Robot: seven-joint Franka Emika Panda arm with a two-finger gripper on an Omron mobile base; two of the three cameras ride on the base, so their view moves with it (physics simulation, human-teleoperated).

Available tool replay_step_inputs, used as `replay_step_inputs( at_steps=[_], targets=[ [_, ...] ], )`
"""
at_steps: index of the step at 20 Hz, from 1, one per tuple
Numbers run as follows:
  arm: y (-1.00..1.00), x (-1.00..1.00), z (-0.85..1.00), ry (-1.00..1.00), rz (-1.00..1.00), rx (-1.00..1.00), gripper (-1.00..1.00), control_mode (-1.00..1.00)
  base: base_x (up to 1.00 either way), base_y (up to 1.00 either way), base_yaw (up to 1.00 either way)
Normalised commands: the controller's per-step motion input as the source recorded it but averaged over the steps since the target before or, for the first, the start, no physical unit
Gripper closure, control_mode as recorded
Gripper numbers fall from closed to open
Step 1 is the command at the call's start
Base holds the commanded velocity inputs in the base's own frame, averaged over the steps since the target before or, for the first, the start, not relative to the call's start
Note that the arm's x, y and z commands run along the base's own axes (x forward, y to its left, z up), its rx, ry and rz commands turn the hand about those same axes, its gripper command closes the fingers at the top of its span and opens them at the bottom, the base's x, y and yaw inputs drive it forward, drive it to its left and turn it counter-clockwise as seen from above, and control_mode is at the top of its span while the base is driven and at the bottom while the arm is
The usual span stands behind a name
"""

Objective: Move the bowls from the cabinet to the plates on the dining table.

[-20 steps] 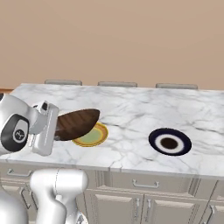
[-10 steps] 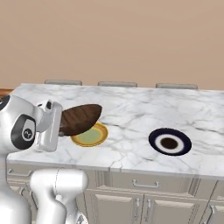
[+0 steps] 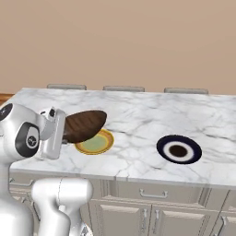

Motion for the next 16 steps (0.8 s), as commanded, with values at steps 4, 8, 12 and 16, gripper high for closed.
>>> replay_step_inputs(
  at_steps=[4,8,12,16],
  targets=[
    [0.07,0.02,-0.29,-0.03,0.00,0.03,1.00,-1.00,0.00,0.00,0.00],
    [0.00,0.23,-0.35,-0.03,0.00,0.00,1.00,-1.00,0.00,0.00,0.00],
    [0.00,0.38,-0.46,-0.03,0.00,0.00,1.00,-1.00,0.00,0.00,0.00],
    [0.00,0.25,-0.42,-0.04,0.00,0.00,1.00,-1.00,0.00,0.00,0.00]
  ],
)
